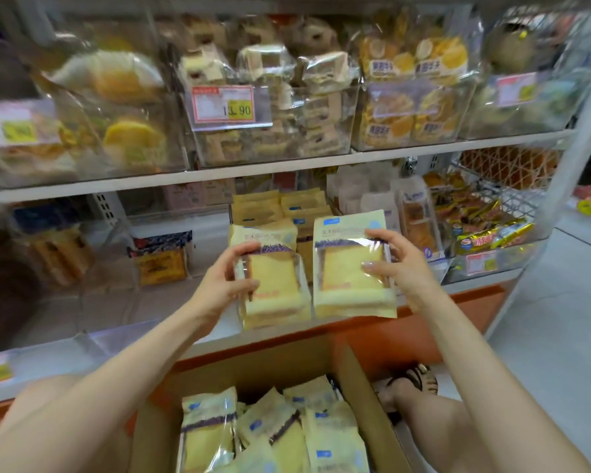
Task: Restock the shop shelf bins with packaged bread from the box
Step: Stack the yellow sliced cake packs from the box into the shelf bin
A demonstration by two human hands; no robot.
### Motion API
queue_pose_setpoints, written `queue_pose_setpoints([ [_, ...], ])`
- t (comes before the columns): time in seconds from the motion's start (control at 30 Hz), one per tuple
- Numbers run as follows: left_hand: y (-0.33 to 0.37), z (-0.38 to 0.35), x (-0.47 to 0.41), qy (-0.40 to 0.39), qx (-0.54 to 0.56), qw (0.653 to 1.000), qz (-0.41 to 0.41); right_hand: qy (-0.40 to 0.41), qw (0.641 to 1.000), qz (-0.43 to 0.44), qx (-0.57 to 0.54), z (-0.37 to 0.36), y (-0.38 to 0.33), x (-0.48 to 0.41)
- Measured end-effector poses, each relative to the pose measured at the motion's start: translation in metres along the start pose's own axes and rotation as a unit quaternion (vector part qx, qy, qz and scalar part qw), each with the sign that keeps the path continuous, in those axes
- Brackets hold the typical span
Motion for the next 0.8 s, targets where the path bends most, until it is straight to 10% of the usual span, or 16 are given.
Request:
queue_pose_setpoints([
  [0.3, 0.015, 0.013, -0.075, 0.081, -0.089, 0.991, -0.051, 0.056, 0.977, 0.113, 0.174, -0.038, 0.019, -0.082],
  [0.8, 0.001, 0.016, -0.083, 0.056, -0.157, 0.978, -0.126, -0.104, 0.901, 0.020, 0.420, -0.070, 0.084, -0.110],
])
Point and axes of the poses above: each hand's wrist, its own x-axis away from the middle knuckle, its own z-axis out of the back of the hand, y = z × x, the point moved 3 cm from there along -x, towards the middle knuckle, and after that the axes turned 11 degrees about z, right-handed, at the moved point
